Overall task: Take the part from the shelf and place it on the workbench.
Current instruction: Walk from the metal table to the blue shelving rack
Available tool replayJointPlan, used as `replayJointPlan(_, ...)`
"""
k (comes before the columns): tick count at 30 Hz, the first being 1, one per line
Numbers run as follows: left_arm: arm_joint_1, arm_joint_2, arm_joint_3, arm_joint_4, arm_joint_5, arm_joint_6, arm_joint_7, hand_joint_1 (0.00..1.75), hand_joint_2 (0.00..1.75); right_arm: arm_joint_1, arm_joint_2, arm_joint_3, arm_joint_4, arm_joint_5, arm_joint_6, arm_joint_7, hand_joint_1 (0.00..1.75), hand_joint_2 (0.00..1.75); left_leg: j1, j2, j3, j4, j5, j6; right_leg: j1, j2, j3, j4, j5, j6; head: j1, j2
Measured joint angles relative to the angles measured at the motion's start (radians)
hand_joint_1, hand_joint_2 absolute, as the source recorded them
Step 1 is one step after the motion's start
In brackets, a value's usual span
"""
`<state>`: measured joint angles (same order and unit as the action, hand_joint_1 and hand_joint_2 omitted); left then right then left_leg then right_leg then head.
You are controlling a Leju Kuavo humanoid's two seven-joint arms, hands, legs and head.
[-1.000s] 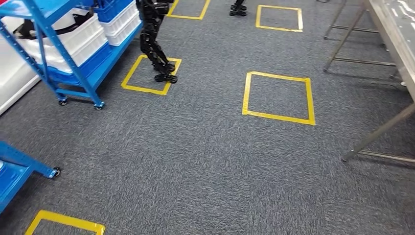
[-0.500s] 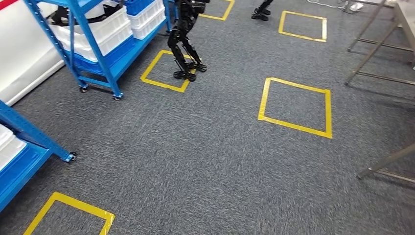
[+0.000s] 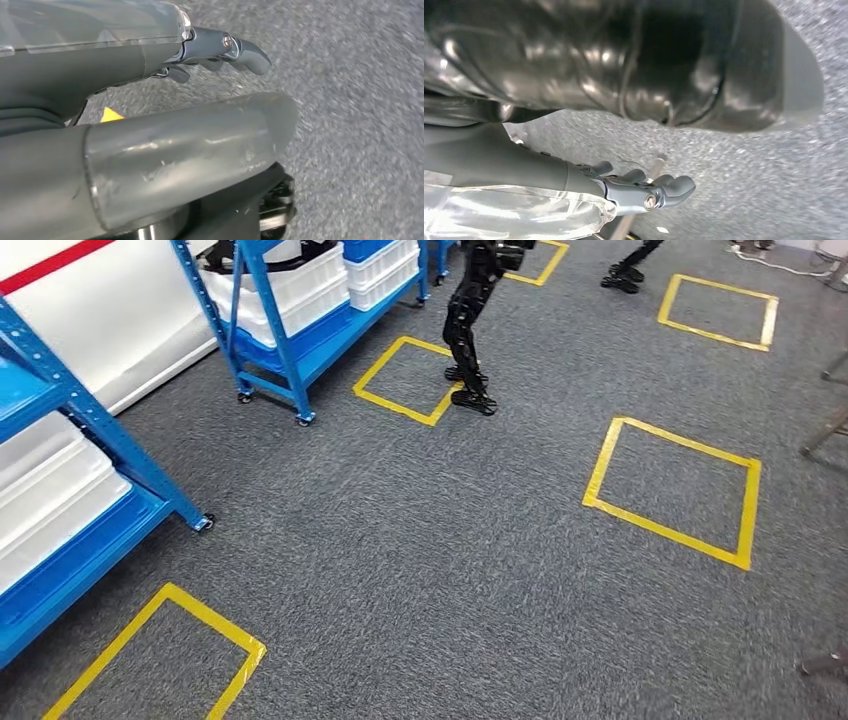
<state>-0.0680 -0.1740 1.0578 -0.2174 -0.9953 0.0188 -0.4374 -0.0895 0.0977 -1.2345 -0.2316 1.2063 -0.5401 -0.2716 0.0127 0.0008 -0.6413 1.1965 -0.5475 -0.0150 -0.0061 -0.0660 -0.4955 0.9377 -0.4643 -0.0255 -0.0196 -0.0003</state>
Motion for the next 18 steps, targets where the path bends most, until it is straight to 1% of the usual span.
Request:
replayJointPlan(1, 0.001, 0.0, 0.0, 0.0, 0.0, 0.0, 0.001, 0.0, 0.0, 0.0, 0.0, 0.0, 0.0, 0.001, 0.0, 0.0, 0.0, 0.0, 0.0, 0.018, 0.039, -0.076, 0.04, 0.001, 0.0, -0.012, 0.004, 0.003, -0.005, 0.003, 0.0, 0.0)
replayJointPlan(2, 0.0, 0.0, 0.0, 0.0, -0.001, 0.0, 0.002, 0.0, 0.0, 0.0, 0.0, 0.001, 0.0, 0.001, 0.0, 0.0, 0.0, 0.0, -0.002, 0.042, 0.077, -0.151, 0.069, 0.005, 0.003, -0.022, 0.008, 0.007, -0.011, 0.008, 0.0, 0.0)
replayJointPlan(3, -0.002, 0.0, 0.0, 0.0, -0.001, 0.0, 0.003, 0.0, 0.0, 0.0, 0.0, 0.002, 0.0, 0.001, 0.0, 0.0, 0.0, 0.0, -0.005, 0.06, 0.104, -0.207, 0.088, 0.01, 0.005, -0.032, 0.012, 0.01, -0.017, 0.013, 0.0, 0.0)
replayJointPlan(4, -0.004, 0.0, 0.0, 0.0, -0.002, 0.001, 0.004, 0.0, 0.0, -0.001, 0.0, 0.002, 0.0, 0.001, 0.0, 0.0, 0.0, 0.0, -0.007, 0.071, 0.118, -0.237, 0.095, 0.016, 0.007, -0.041, 0.015, 0.012, -0.022, 0.018, 0.001, 0.0)
replayJointPlan(5, -0.005, 0.0, 0.0, 0.0, -0.002, 0.001, 0.004, 0.0, 0.0, -0.003, 0.0, 0.003, 0.0, 0.001, 0.0, -0.001, 0.0, 0.0, -0.01, 0.069, 0.119, -0.243, 0.093, 0.021, 0.009, -0.05, 0.017, 0.013, -0.025, 0.023, 0.001, 0.0)
replayJointPlan(6, -0.004, 0.001, 0.0, 0.0, -0.002, 0.001, 0.005, 0.0, 0.0, -0.005, 0.0, 0.004, 0.0, 0.001, 0.0, -0.001, 0.0, 0.0, -0.01, 0.055, 0.117, -0.244, 0.094, 0.026, 0.009, -0.06, 0.021, 0.013, -0.027, 0.028, 0.001, 0.0)
replayJointPlan(7, -0.003, 0.001, 0.0, 0.0, -0.002, 0.001, 0.005, 0.0, 0.0, -0.008, 0.0, 0.004, 0.0, 0.001, 0.0, -0.001, 0.0, 0.0, -0.009, 0.043, 0.119, -0.246, 0.096, 0.032, 0.006, -0.056, 0.023, 0.017, -0.032, 0.035, 0.001, 0.0)
replayJointPlan(8, -0.002, 0.001, 0.0, 0.0, -0.002, 0.001, 0.005, 0.0, 0.0, -0.009, -0.001, 0.005, 0.0, 0.001, 0.0, -0.001, 0.0, 0.0, -0.007, 0.032, 0.122, -0.249, 0.099, 0.039, 0.003, -0.036, 0.02, 0.031, -0.045, 0.041, 0.001, 0.0)
replayJointPlan(9, -0.002, 0.0, 0.0, 0.0, -0.003, 0.001, 0.005, 0.0, 0.0, -0.009, -0.001, 0.005, 0.0, 0.001, 0.0, -0.001, 0.0, 0.0, -0.005, 0.022, 0.124, -0.252, 0.103, 0.045, 0.0, -0.007, 0.007, 0.065, -0.069, 0.045, 0.001, 0.0)
replayJointPlan(10, -0.003, 0.0, 0.0, 0.0, -0.004, 0.001, 0.005, 0.0, 0.0, -0.008, -0.001, 0.005, 0.0, 0.001, 0.0, -0.001, 0.0, 0.0, -0.003, 0.011, 0.126, -0.254, 0.106, 0.05, -0.003, 0.028, -0.019, 0.121, -0.102, 0.049, 0.001, 0.0)
replayJointPlan(11, -0.005, 0.0, 0.0, 0.0, -0.005, 0.001, 0.006, 0.0, 0.0, -0.006, -0.001, 0.005, 0.0, 0.001, 0.0, -0.001, 0.0, 0.0, -0.003, 0.0, 0.125, -0.254, 0.106, 0.052, -0.005, 0.051, -0.054, 0.193, -0.139, 0.051, 0.001, 0.0)
replayJointPlan(12, -0.006, 0.0, 0.0, 0.0, -0.006, 0.002, 0.006, 0.0, 0.0, -0.004, -0.001, 0.005, 0.0, 0.001, 0.0, -0.001, 0.0, 0.0, -0.004, -0.014, 0.125, -0.253, 0.106, 0.053, -0.006, 0.059, -0.091, 0.263, -0.167, 0.052, 0.001, 0.0)
replayJointPlan(13, -0.006, 0.0, 0.0, 0.0, -0.007, 0.002, 0.007, 0.0, 0.0, -0.003, -0.001, 0.005, 0.0, 0.001, 0.0, -0.001, 0.0, 0.0, -0.004, -0.028, 0.124, -0.252, 0.106, 0.054, -0.006, 0.062, -0.119, 0.311, -0.177, 0.052, 0.001, 0.0)
replayJointPlan(14, -0.005, 0.0, 0.0, 0.0, -0.007, 0.003, 0.007, 0.0, 0.0, -0.002, -0.001, 0.005, 0.0, 0.001, 0.0, -0.001, 0.0, 0.0, -0.005, -0.044, 0.125, -0.251, 0.105, 0.053, -0.007, 0.063, -0.13, 0.319, -0.164, 0.052, 0.001, 0.0)
replayJointPlan(15, -0.004, 0.0, 0.0, 0.0, -0.007, 0.003, 0.008, 0.0, 0.0, -0.001, -0.001, 0.005, 0.0, 0.001, 0.0, 0.0, 0.0, 0.0, -0.005, -0.06, 0.126, -0.249, 0.104, 0.052, -0.007, 0.066, -0.122, 0.287, -0.13, 0.05, 0.001, 0.0)
replayJointPlan(16, -0.004, 0.0, 0.0, 0.0, -0.007, 0.003, 0.008, 0.0, 0.0, -0.001, -0.001, 0.005, 0.0, 0.001, 0.0, 0.0, 0.0, 0.0, -0.004, -0.075, 0.127, -0.247, 0.103, 0.05, -0.007, 0.077, -0.097, 0.22, -0.085, 0.046, 0.001, 0.0)
replayJointPlan(17, -0.004, -0.001, 0.0, 0.0, -0.007, 0.003, 0.008, 0.0, 0.0, -0.001, -0.002, 0.005, 0.0, 0.001, 0.0, 0.001, 0.0, 0.0, -0.004, -0.088, 0.128, -0.246, 0.102, 0.049, -0.007, 0.103, -0.066, 0.145, -0.046, 0.041, 0.001, 0.0)
replayJointPlan(18, -0.004, -0.002, 0.0, 0.0, -0.007, 0.003, 0.008, 0.0, 0.0, -0.001, -0.003, 0.005, 0.0, 0.001, 0.0, 0.001, 0.0, 0.0, -0.004, -0.101, 0.127, -0.244, 0.101, 0.045, -0.007, 0.126, -0.042, 0.084, -0.018, 0.038, 0.001, 0.0)
